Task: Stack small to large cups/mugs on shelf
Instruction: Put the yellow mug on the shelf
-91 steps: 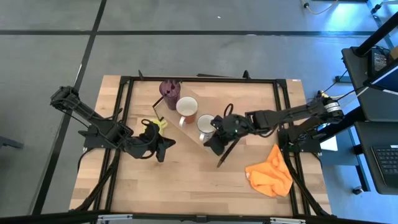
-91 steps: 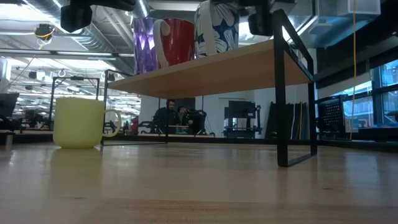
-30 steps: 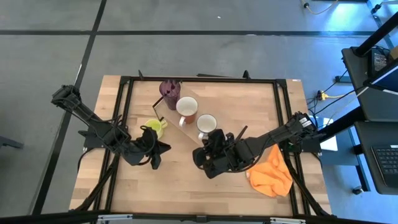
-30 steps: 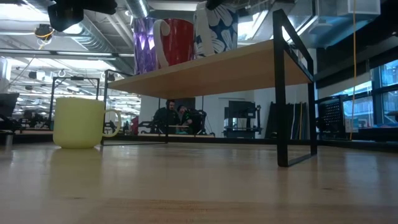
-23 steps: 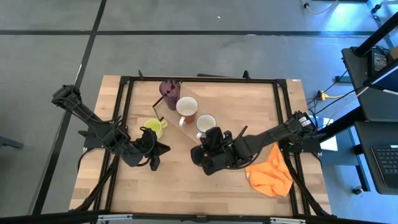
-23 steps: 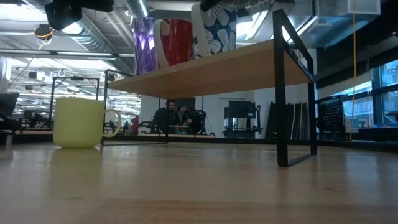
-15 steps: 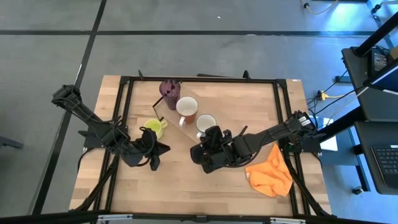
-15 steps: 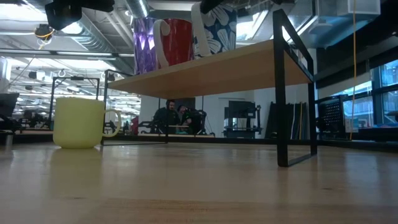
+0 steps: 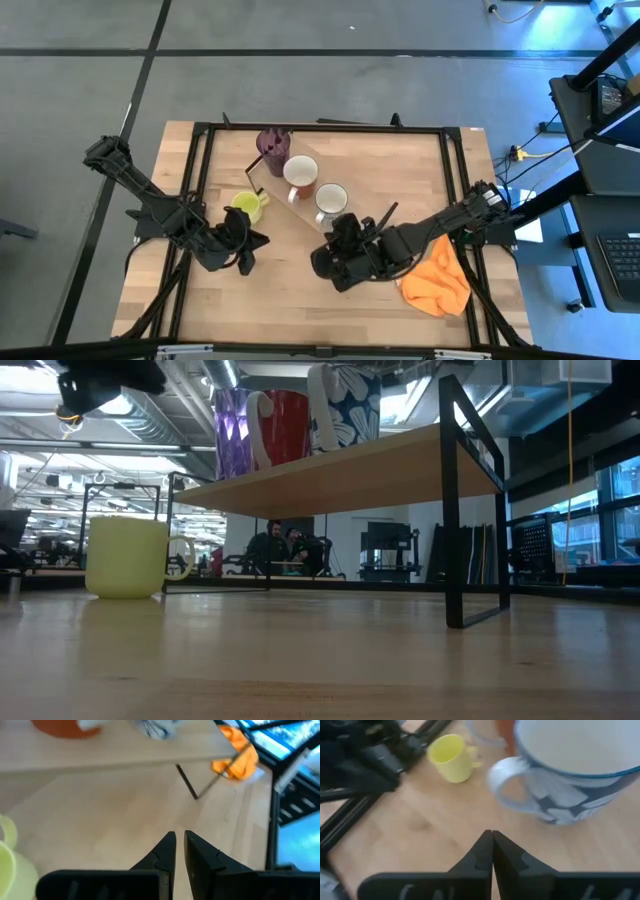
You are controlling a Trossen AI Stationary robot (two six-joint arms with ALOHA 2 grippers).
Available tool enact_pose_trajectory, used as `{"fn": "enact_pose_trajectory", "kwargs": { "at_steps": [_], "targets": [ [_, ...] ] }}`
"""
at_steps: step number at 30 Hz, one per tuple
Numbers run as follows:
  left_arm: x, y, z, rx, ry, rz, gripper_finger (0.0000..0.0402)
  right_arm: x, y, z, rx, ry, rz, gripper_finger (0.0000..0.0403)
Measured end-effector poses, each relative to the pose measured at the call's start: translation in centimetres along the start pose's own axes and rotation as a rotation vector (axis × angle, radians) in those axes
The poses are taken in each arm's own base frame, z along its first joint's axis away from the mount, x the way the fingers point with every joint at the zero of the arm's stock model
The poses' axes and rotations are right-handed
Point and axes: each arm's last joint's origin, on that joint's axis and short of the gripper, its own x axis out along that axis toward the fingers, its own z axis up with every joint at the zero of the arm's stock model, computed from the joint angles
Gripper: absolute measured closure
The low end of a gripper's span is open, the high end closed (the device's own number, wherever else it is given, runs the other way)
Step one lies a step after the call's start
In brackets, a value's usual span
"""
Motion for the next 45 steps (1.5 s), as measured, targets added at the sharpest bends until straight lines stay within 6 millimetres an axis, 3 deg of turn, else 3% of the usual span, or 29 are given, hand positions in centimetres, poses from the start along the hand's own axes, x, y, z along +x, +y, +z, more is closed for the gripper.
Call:
{"fn": "enact_pose_trajectory", "kwargs": {
  "at_steps": [7,13,16,22,30,36,40,45],
  "targets": [
    [-2.2,0.8,0.4,0.036,0.142,-0.044,0.0368,-3.8,0.9,0.5,-0.026,0.021,0.068,0.0346],
    [-6.6,2.4,4.4,0.155,0.272,0.156,0.0347,-6.0,-0.1,-0.2,0.0,0.061,-0.014,0.0281],
    [-7.6,3.0,5.6,0.187,0.349,0.205,0.0327,-6.6,-0.9,-1.0,0.024,0.082,-0.076,0.0247],
    [-6.6,3.2,4.2,0.323,0.438,0.183,0.0292,-8.3,-1.8,-2.2,0.05,0.058,-0.12,0.0202],
    [-4.2,5.1,0.5,0.579,0.443,0.309,0.0277,-11.5,-2.7,-2.7,0.11,-0.022,-0.052,0.0199],
    [-1.9,6.5,-1.2,0.507,0.466,0.343,0.0277,-12.3,-3.1,-2.0,0.116,-0.042,-0.027,0.02],
    [-0.7,6.3,-1.2,0.545,0.423,0.285,0.0277,-12.8,-3.4,-1.5,0.103,-0.059,-0.013,0.0201],
    [0.5,7.4,-1.2,0.573,0.44,0.323,0.0276,-13.2,-3.7,-0.9,0.087,-0.067,0.0,0.0201]
  ]
}}
